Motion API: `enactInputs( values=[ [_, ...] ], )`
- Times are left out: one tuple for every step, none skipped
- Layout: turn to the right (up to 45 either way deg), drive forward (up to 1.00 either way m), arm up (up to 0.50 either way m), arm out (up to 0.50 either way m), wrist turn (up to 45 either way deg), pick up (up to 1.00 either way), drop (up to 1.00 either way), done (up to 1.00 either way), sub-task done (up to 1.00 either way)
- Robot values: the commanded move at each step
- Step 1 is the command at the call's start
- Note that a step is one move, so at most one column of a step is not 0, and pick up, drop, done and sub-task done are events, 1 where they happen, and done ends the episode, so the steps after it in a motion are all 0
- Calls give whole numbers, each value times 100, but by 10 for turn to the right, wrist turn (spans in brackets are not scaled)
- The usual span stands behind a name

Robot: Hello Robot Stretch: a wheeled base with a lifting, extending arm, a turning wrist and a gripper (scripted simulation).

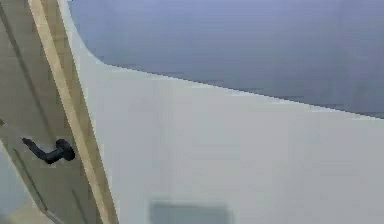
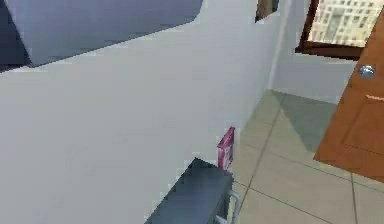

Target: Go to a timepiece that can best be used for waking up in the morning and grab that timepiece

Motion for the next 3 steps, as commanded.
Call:
enactInputs(
  values=[
    [-450, 0, 0, 0, 0, 0, 0, 0, 0],
    [-450, 0, 0, 0, 0, 0, 0, 0, 0],
    [-240, 0, 0, 0, 0, 0, 0, 0, 0]
  ],
)
